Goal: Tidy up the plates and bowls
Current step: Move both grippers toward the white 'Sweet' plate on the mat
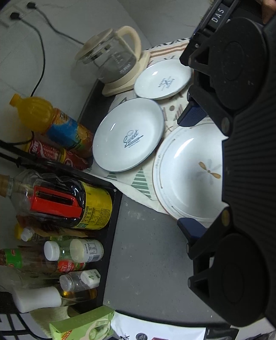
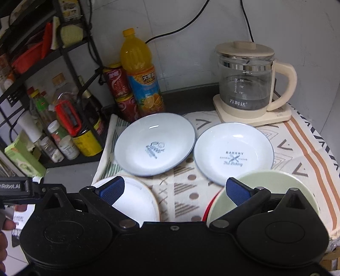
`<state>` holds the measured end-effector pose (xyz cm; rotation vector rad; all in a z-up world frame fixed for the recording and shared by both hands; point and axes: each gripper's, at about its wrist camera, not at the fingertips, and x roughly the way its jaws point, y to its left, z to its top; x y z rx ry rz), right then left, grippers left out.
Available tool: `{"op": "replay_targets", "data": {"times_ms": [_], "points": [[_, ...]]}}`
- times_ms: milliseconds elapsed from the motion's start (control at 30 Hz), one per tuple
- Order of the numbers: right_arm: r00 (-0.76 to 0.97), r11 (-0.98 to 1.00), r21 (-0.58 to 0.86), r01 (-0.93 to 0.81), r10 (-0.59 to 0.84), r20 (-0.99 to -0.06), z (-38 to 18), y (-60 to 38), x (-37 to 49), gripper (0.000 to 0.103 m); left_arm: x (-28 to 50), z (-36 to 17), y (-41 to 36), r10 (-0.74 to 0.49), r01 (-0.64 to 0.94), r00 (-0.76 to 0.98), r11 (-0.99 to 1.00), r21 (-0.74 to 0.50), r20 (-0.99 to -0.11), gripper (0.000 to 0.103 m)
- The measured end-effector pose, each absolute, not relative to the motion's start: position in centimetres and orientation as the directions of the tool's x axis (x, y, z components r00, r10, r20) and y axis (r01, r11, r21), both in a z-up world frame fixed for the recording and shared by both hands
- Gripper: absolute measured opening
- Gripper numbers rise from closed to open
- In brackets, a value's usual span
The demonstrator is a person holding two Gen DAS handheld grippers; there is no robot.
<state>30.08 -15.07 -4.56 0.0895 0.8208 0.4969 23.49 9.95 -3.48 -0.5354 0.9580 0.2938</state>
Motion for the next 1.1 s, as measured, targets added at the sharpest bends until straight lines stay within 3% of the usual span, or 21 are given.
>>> {"op": "replay_targets", "data": {"times_ms": [300, 433, 633, 1100], "points": [[0.487, 0.838, 0.395, -0.375, 0.541, -0.686, -5.5, -13.3, 34.3, 0.101, 26.6, -4.7, 11.2, 0.024, -0.514, 0.575, 0.788, -0.338, -0.818, 0.089], [0.453, 0.831, 0.434, -0.347, 0.554, -0.698, -6.3, -12.3, 36.4, 0.092, 28.3, -5.9, 11.7, 0.020, -0.533, 0.573, 0.769, -0.354, -0.819, 0.087], [0.390, 0.834, 0.469, -0.289, 0.550, -0.738, -8.5, -11.1, 39.4, 0.075, 30.9, -7.7, 12.2, -0.002, -0.550, 0.563, 0.746, -0.375, -0.827, 0.070], [0.258, 0.862, 0.485, -0.146, 0.506, -0.823, -14.0, -9.3, 44.1, 0.066, 36.8, -13.0, 13.5, -0.060, -0.587, 0.492, 0.714, -0.382, -0.869, 0.045]]}}
